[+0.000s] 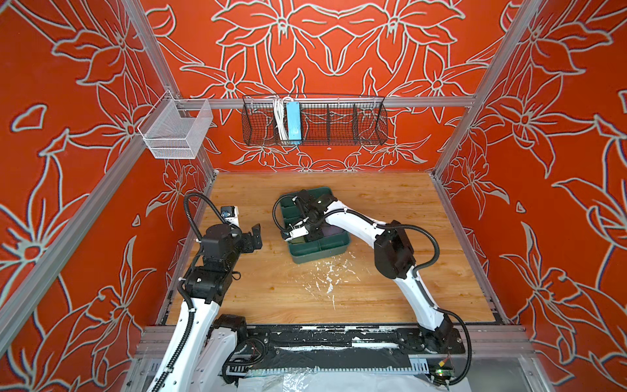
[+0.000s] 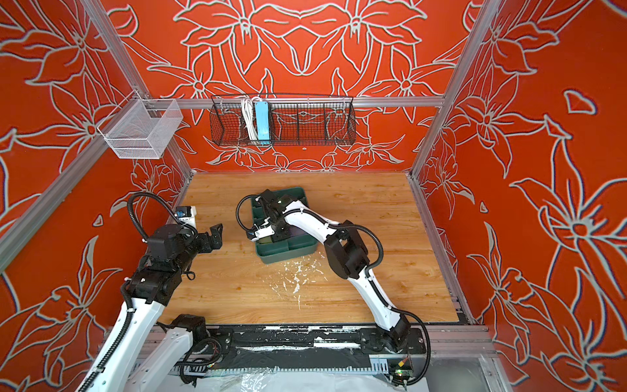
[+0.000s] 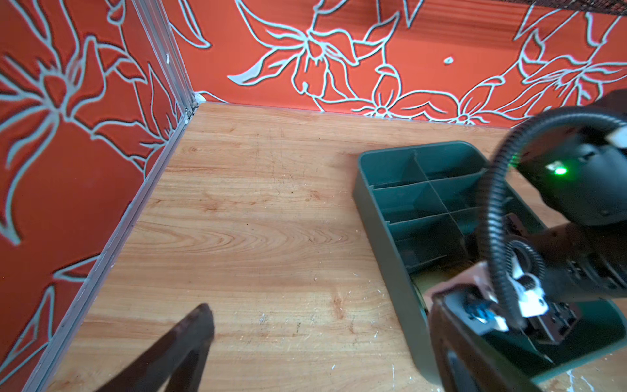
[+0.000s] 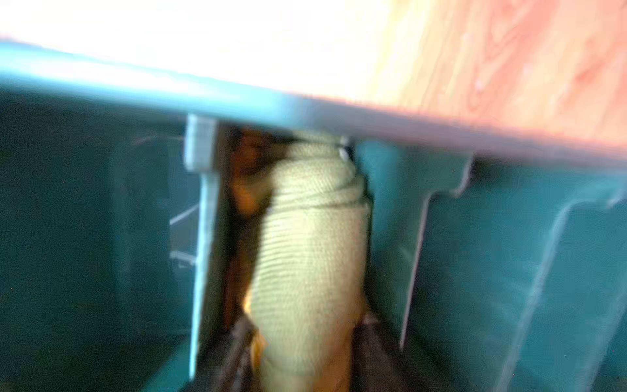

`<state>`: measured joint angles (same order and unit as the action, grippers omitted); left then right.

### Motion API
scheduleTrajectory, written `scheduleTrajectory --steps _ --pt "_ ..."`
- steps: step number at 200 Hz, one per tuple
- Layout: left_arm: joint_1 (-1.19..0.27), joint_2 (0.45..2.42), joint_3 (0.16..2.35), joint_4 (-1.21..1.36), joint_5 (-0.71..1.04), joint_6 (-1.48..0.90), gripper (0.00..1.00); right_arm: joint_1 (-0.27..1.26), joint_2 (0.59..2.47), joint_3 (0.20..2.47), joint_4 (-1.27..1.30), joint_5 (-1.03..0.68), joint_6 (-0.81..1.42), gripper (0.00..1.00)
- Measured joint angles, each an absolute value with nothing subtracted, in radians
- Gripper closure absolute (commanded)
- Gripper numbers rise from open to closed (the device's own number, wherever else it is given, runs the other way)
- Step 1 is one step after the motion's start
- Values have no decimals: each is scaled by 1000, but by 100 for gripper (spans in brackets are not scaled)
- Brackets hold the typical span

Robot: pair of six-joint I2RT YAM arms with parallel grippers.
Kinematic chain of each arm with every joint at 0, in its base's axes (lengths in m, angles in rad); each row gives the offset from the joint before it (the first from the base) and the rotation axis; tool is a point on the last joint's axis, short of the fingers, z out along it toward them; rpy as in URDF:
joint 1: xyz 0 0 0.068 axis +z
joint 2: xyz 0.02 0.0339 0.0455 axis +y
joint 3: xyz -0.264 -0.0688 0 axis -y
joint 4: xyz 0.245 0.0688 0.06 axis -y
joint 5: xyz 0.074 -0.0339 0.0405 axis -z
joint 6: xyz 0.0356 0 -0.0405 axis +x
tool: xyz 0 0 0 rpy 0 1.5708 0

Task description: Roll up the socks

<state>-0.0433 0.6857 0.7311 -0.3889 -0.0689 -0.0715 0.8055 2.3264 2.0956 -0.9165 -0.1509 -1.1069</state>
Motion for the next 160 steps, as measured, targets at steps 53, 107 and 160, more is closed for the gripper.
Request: scheduleTrajectory --steps 53,107,160 --pt "-43 687 767 -405 -53 -70 3 788 2144 1915 -785 -213 -1068 2" --pt "-41 701 765 -377 28 -76 3 653 1789 1534 -400 -274 -621 2" --pt "-40 790 757 -292 104 -118 3 376 1596 1273 -133 -292 -32 22"
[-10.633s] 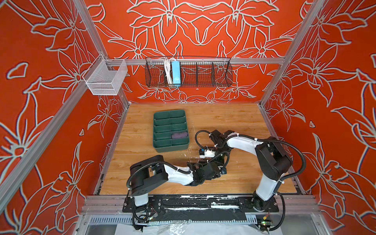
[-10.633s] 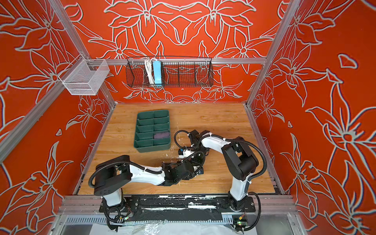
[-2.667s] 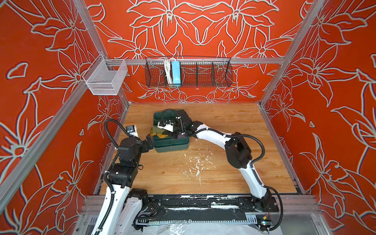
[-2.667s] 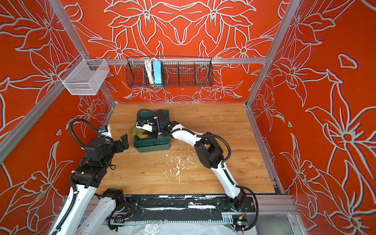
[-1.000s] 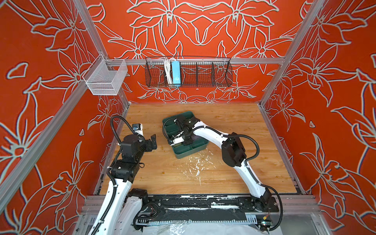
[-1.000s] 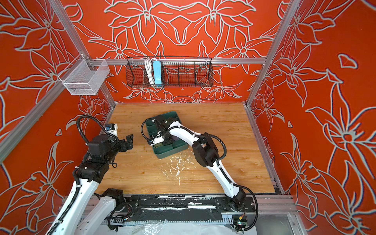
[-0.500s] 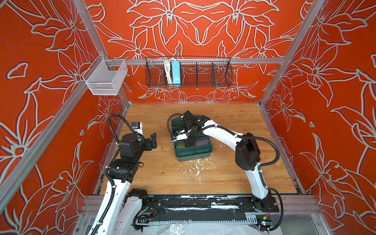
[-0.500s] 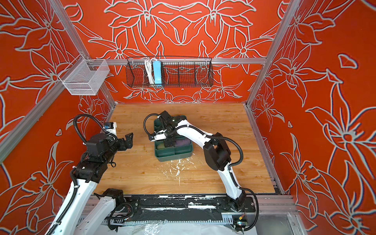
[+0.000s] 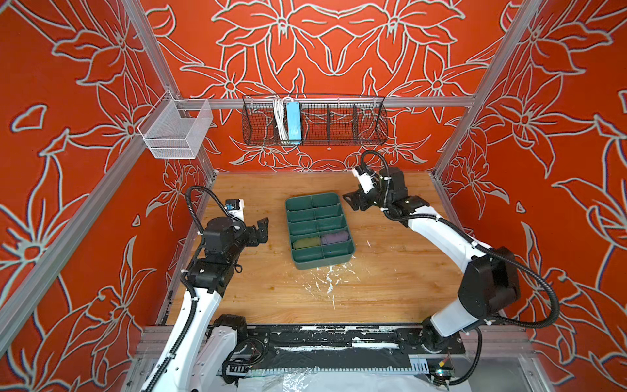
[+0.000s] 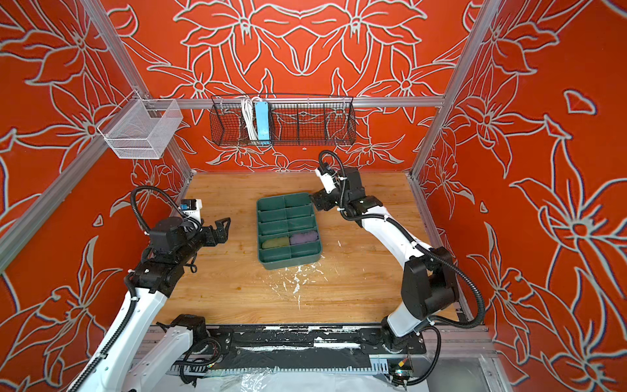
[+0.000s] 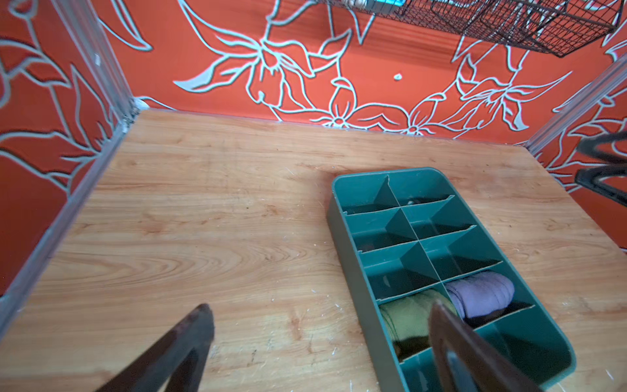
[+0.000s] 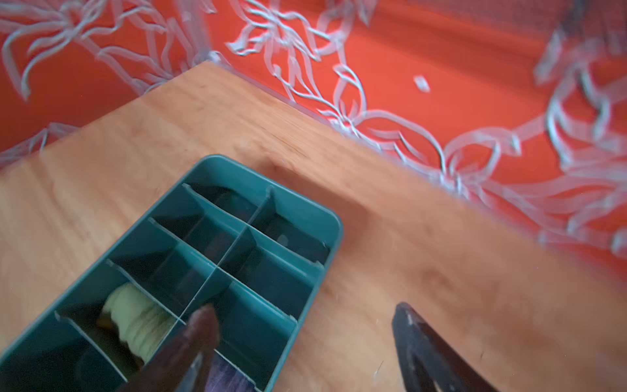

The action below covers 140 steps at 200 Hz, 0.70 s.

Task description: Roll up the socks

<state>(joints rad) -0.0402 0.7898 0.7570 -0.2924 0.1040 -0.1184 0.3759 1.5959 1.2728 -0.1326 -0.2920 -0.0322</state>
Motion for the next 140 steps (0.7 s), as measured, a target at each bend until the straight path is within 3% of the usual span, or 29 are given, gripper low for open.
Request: scheduleTrajectory --steps 24,68,118,140 --pt "-40 828 756 -270 126 -130 3 389 1683 1274 -179 -285 91 29" --pt "-40 851 742 -243 138 -136 3 408 1849 1290 -260 -326 230 52" --pt "-40 865 711 -234 135 -134 3 449 1884 1301 -270 -271 356 98" --pt "-40 876 710 -230 133 -132 3 464 1887 1304 -264 -231 380 100"
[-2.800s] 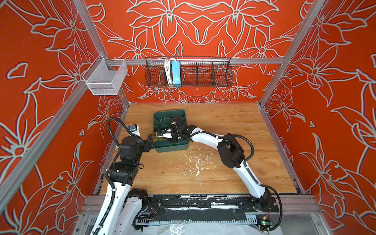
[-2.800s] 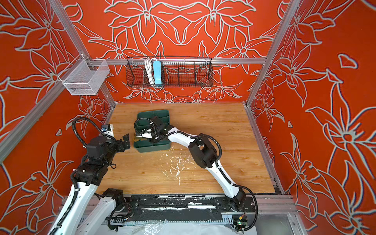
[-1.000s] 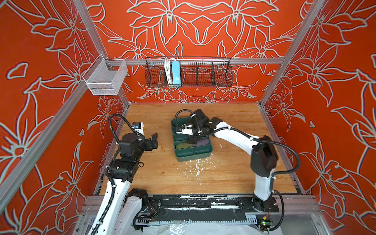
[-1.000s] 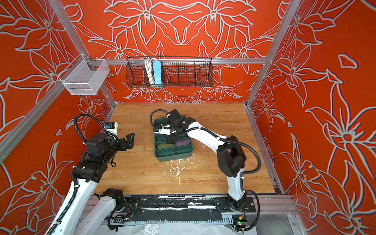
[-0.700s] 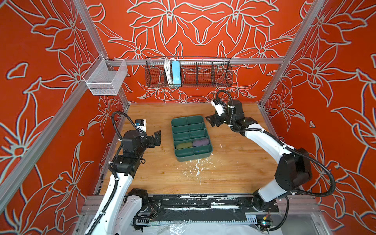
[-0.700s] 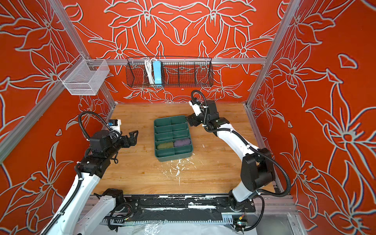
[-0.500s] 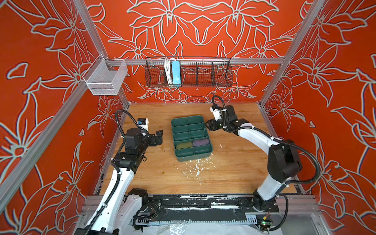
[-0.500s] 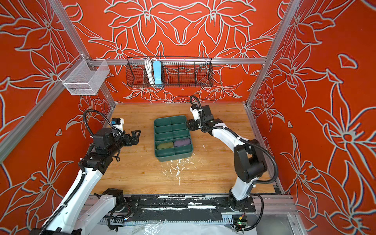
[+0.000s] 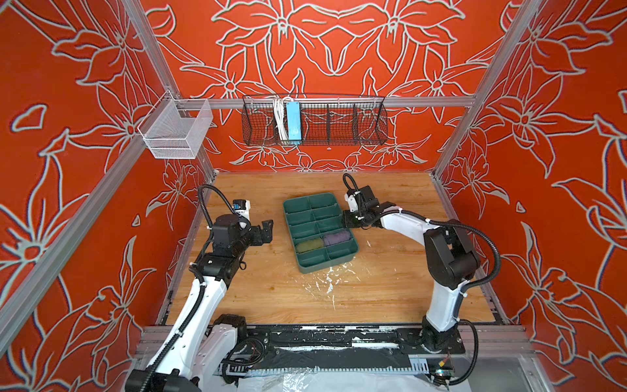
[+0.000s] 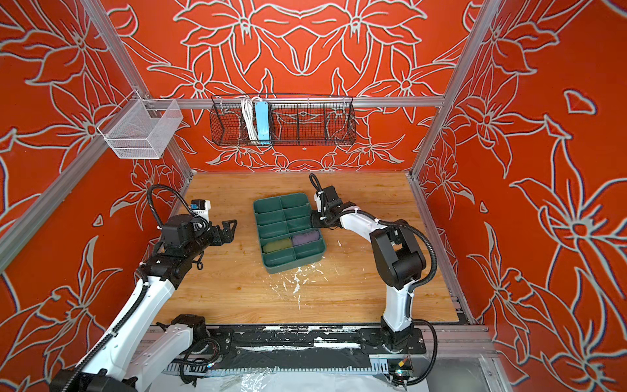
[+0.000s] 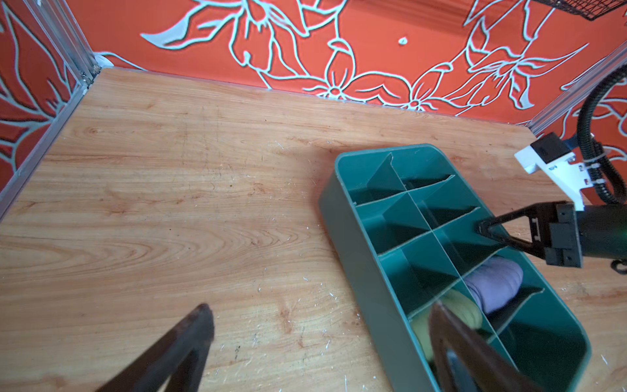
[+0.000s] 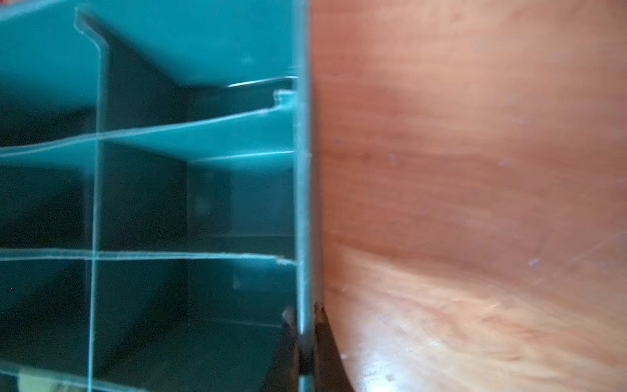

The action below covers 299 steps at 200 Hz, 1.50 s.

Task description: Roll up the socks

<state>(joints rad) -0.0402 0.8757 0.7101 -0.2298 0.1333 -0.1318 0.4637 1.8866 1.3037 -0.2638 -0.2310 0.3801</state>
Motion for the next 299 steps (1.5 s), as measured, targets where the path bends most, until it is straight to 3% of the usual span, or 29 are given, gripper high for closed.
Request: scheduleTrajectory --steps 97,109,121,145,176,182,197,257,299 --pt "-40 878 687 -212 126 -128 3 503 2037 1560 -333 118 511 100" --pt "-40 878 671 -202 116 -129 3 501 2048 1578 -332 130 508 79" --pt "-40 879 656 -198 106 -131 3 498 2060 1594 -323 134 489 69" --pt "-40 886 640 -197 88 -134 3 496 2070 1617 -287 126 430 57" --pt "-40 892 645 -192 46 -140 3 492 2051 1617 -262 104 369 50" --pt "-40 894 648 -190 28 -144 3 491 2037 1606 -257 99 354 44" --pt "-40 903 652 -176 -48 -159 3 487 1944 1533 -228 99 302 34" --pt "-39 976 529 -28 -255 -133 3 448 1338 1009 35 329 -6 28" --pt "-38 1099 430 110 -295 -111 3 367 1172 593 188 521 -102 24"
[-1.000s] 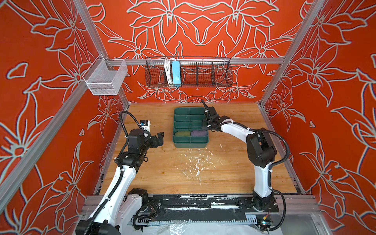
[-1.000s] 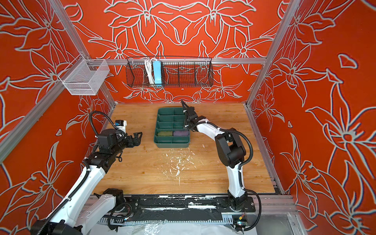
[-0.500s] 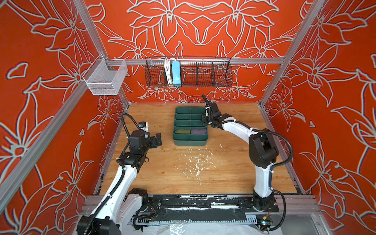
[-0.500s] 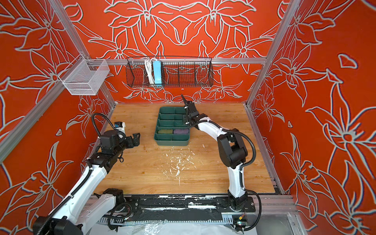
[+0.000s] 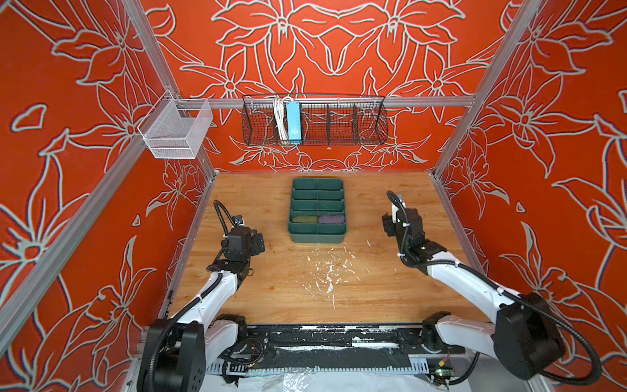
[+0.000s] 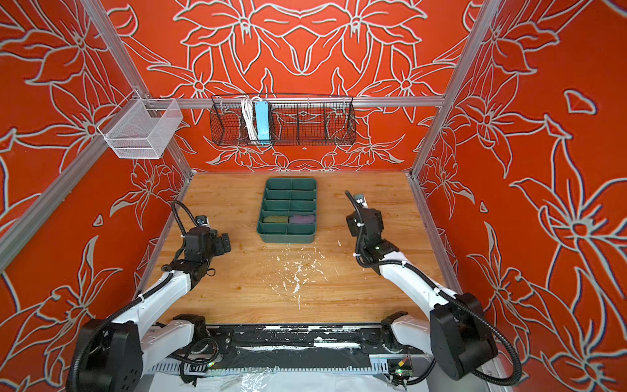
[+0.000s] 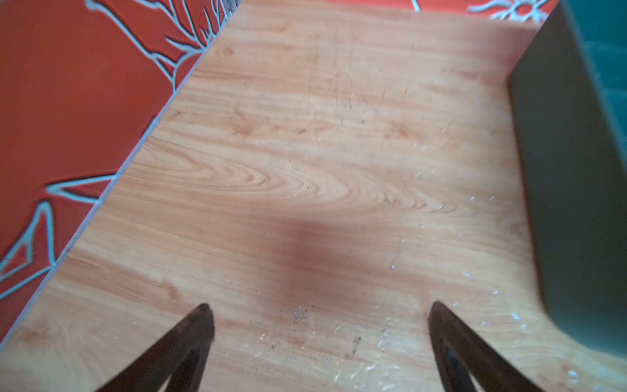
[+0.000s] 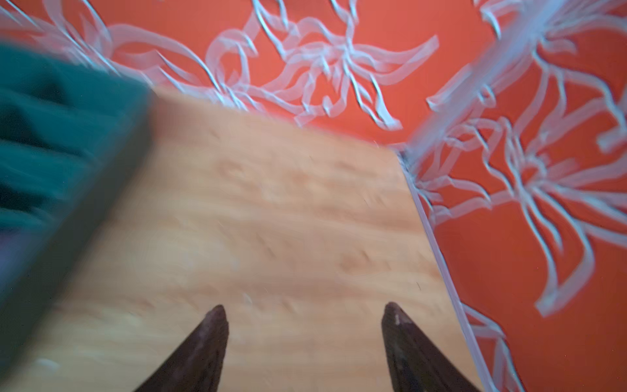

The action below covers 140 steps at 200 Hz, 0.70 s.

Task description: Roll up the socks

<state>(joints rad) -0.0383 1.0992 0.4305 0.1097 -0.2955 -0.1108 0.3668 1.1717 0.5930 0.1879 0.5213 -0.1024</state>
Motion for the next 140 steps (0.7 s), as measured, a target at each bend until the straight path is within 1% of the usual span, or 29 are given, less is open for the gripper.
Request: scheduleTrajectory --steps 17,34,68,103,140 --pt "-38 1145 410 179 -283 -93 3 336 1134 467 241 584 -120 23" --pt "-38 1186 406 235 -260 -77 3 301 1106 388 300 622 -119 22" --pt "-37 1280 405 389 -203 -40 3 255 1123 276 473 635 -106 18" --pt "-17 1349 395 475 -144 -22 3 237 1173 239 624 554 -132 16" --pt "-9 1351 388 516 -102 -14 3 203 1164 238 660 364 -168 15"
